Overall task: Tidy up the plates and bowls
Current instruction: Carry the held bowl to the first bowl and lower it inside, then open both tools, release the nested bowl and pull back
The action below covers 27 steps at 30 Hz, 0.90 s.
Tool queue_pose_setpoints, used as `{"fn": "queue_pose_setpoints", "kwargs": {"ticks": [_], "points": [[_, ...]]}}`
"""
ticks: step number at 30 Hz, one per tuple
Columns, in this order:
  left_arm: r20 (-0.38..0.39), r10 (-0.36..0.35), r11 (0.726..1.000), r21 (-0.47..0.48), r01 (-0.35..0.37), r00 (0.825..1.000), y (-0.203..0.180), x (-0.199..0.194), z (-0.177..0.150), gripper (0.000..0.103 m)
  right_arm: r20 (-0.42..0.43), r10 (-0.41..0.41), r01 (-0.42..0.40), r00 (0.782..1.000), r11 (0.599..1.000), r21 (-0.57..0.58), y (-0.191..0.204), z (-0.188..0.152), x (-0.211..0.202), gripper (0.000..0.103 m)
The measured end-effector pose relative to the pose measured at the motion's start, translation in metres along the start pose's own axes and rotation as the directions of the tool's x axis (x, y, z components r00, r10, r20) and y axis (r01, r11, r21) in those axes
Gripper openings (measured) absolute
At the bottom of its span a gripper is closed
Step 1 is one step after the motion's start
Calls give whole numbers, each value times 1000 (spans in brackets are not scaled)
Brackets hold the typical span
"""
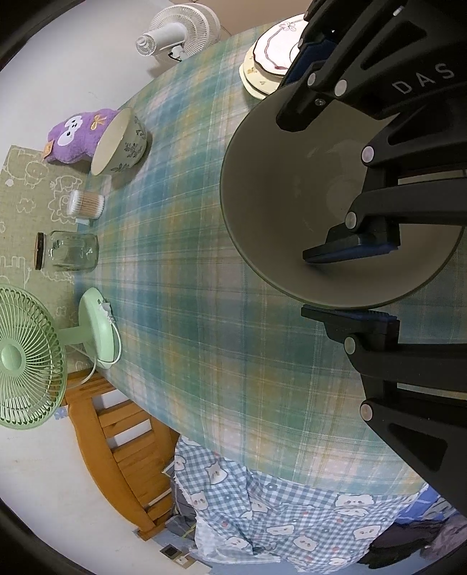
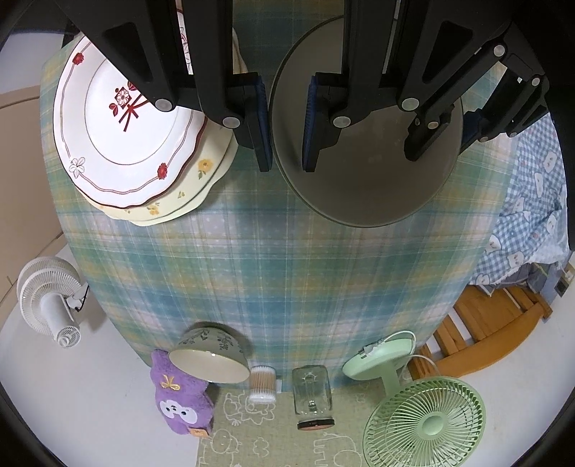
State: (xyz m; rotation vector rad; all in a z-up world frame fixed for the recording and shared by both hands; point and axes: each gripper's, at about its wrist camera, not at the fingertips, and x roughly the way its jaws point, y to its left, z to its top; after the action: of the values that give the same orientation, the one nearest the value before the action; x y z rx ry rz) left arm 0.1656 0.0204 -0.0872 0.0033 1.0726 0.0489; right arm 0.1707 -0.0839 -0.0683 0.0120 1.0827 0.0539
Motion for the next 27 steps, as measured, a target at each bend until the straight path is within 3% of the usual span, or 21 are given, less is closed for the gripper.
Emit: {"fn": "queue_pose_setpoints", "kwargs": {"ticks": [2,9,11,14,20,27], "points": [[-9,-6,1000,4,6,1000,0,0,1,21,-5,0,0,1000,1000,0,0,1,0,21],[-4,-18,1000,18,18,1000,-2,-14,2,43,-17,34,-34,999,999,-10,-2,2,-10,23],[4,-22,999,23,22,1000,-2,-21,2,54,-6,46,-47,999,999,-11,-3,2,-18,42],[42,-20,1000,21,19,999,-2,-39,3,63,51,63,-62,997,998,-7,-4,1,-39,64],[111,-11,1000,22,9,994,-3,-74,12,78,114,72,-71,991,997,-7,-2,8,-79,65],[170,-36,998,56,27,985,-4,-101,30,79,170,27,-34,985,999,36,-5,22,-112,67]]}}
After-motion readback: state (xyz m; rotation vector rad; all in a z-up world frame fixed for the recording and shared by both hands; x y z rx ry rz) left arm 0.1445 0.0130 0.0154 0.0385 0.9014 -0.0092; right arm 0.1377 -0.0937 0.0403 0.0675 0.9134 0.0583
